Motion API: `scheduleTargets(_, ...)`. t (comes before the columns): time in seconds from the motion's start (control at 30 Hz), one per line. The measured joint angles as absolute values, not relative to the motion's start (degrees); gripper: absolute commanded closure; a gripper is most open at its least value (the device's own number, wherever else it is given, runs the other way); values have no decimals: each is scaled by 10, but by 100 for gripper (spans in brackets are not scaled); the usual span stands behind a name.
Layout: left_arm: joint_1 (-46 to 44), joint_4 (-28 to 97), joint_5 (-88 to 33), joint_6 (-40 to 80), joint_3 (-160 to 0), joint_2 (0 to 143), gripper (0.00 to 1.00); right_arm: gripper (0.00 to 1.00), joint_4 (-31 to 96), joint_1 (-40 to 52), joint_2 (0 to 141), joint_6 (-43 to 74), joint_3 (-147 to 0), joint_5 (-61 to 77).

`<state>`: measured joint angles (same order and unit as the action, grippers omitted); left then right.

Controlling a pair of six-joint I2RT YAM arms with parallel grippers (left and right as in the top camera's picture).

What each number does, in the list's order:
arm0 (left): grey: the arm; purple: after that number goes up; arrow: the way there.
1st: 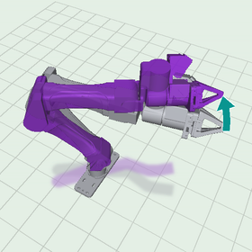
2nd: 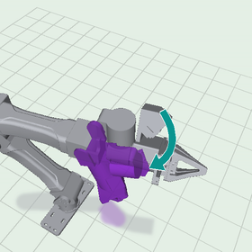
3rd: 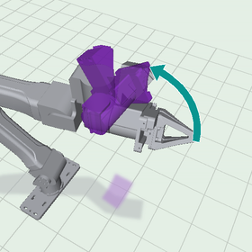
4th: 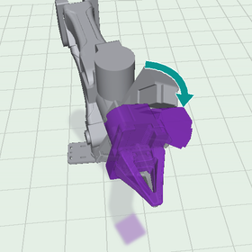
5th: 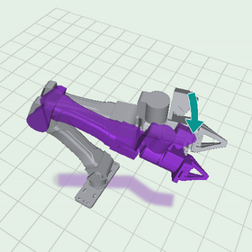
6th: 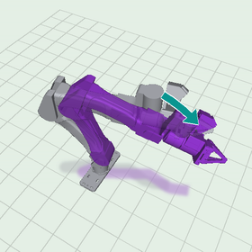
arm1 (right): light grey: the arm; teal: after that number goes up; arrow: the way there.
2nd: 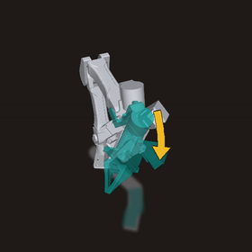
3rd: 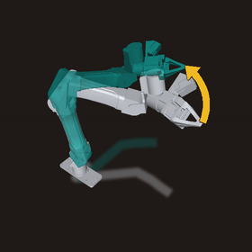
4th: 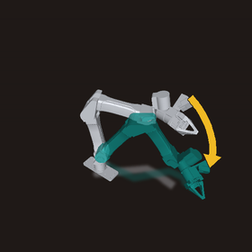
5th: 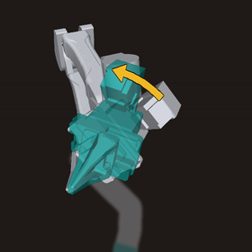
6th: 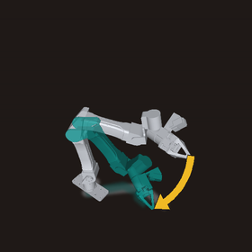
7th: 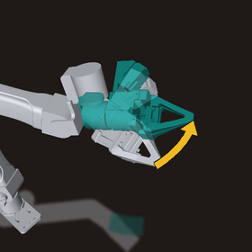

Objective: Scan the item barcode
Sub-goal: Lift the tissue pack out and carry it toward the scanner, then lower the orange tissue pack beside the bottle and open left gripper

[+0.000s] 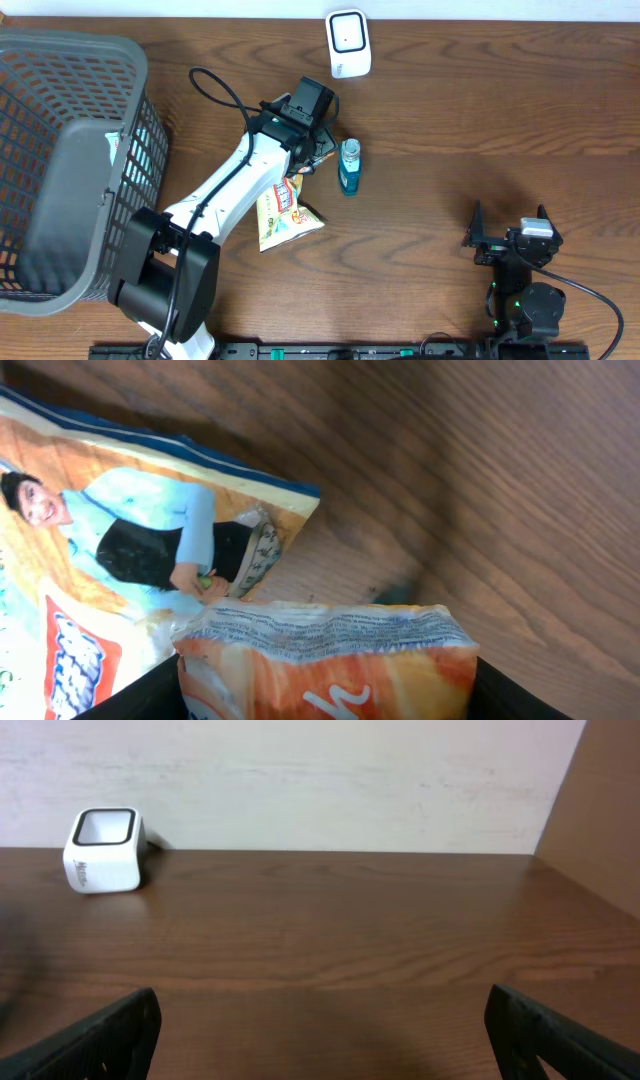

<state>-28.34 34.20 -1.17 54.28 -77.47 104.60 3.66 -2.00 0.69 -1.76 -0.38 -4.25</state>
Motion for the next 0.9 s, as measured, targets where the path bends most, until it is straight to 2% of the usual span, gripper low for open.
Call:
scheduleTargets(0.57,-285,343,-12,543,-775,1046,32,1,37,-20,7,-18,-4,-43)
scheduleTargets(0.6,-286,343,-12,543,-775,1046,27,1,37,-20,7,-18,-4,-43)
scheduleTargets(0.67,-290,343,-12,543,-775,1046,24,1,37,-20,7,-18,-4,-43)
scheduleTargets(0.9,-302,340,-11,549,-775,1046,22,1,37,-20,7,-18,-4,-43)
